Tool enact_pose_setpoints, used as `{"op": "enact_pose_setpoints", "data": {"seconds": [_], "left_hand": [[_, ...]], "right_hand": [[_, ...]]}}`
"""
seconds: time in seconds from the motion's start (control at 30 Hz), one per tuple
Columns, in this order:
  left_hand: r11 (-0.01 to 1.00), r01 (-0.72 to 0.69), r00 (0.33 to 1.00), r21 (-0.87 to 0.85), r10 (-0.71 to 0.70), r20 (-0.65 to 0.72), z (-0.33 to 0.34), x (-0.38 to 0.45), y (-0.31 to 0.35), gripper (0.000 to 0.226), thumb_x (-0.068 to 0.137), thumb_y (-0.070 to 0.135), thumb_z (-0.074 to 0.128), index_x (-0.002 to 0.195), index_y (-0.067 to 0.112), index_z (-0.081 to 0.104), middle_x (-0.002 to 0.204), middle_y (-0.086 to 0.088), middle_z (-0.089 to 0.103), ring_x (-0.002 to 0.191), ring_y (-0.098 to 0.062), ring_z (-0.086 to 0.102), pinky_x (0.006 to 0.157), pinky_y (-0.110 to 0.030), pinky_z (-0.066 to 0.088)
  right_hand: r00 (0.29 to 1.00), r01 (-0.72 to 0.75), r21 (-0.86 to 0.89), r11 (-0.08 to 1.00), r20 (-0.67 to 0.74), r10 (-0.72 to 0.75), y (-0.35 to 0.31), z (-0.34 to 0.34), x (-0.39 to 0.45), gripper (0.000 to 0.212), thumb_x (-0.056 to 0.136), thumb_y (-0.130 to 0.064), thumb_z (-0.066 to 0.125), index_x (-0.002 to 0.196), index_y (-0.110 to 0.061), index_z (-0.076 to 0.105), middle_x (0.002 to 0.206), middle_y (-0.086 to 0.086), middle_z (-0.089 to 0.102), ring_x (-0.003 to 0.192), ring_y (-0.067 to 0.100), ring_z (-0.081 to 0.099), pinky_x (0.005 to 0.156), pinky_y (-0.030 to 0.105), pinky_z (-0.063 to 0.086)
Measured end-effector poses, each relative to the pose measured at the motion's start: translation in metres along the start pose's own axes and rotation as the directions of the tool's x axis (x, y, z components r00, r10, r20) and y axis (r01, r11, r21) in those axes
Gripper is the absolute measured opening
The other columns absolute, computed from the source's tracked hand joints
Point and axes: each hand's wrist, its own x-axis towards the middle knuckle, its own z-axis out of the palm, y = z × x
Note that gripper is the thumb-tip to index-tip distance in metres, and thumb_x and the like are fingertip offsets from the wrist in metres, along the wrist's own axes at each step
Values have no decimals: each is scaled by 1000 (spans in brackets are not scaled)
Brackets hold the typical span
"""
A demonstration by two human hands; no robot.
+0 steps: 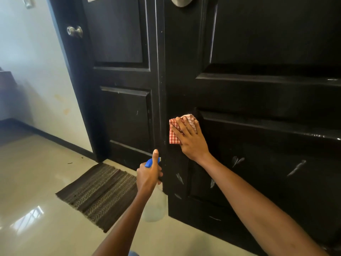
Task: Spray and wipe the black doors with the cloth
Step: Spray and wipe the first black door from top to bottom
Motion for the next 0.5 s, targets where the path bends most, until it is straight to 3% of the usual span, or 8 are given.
{"op": "enact_pose_setpoints", "data": {"seconds": [0.1, 0.2, 0.23, 0.3, 0.37, 0.43, 0.5], "left_hand": [[999, -6, 1000, -39, 5, -21, -3, -1, -10, 67, 82, 76, 49, 91, 13, 69, 72, -7, 70, 58, -15, 66, 56, -33, 57], [995, -30, 999, -90, 26, -40, -5, -7, -20, 58, 82, 73, 51, 89, 19, 71, 71, -7, 70, 61, -17, 68, 58, -36, 58], [995, -35, 998, -90, 30, -51, -5, -10, -25, 57, 83, 73, 51, 89, 20, 71, 70, -5, 70, 61, -17, 68, 57, -34, 57], [996, -39, 996, -83, 32, -87, -8, -12, -38, 56, 85, 71, 50, 86, 18, 70, 68, -3, 70, 60, -16, 68, 54, -31, 57], [995, -30, 993, -97, 19, -117, -11, -15, -50, 59, 85, 70, 50, 83, 14, 69, 66, -3, 69, 59, -15, 67, 53, -30, 57], [992, -48, 992, -116, 33, -122, -14, -19, -56, 59, 84, 68, 50, 84, 13, 70, 68, -5, 70, 60, -17, 68, 54, -31, 57], [993, -46, 992, -107, 32, -124, -16, -25, -59, 55, 85, 67, 51, 85, 15, 70, 71, -7, 71, 63, -18, 68, 55, -33, 57]], "right_hand": [[1000, -17, 17, 1000, 17, 17, -16, 22, -4, 81, 99, -27, 49, 164, -23, 2, 171, 8, -10, 157, 30, -13, 124, 52, -13], [965, 133, 38, 990, 224, -139, -28, 59, -43, 84, 99, -25, 46, 163, -22, -8, 169, 7, -21, 155, 30, -19, 126, 54, -6], [910, 236, 46, 971, 341, -237, -30, 75, -64, 84, 100, -24, 47, 163, -23, -9, 169, 7, -21, 154, 30, -21, 125, 55, -7], [711, 484, 29, 874, 569, -413, -41, 105, -108, 81, 102, -23, 51, 162, -27, -3, 170, 5, -14, 150, 27, -26, 117, 53, -23], [537, 639, -5, 769, 719, -441, -49, 117, -134, 78, 103, -25, 54, 163, -26, 5, 170, 3, -14, 142, 25, -31, 102, 51, -33], [564, 607, -14, 794, 711, -419, -50, 114, -134, 76, 104, -18, 50, 163, -24, 2, 169, 3, -15, 142, 25, -32, 105, 50, -31], [700, 506, -18, 863, 593, -398, -42, 101, -119, 79, 102, -8, 45, 163, -22, -4, 169, 6, -16, 147, 26, -30, 112, 49, -30]]}}
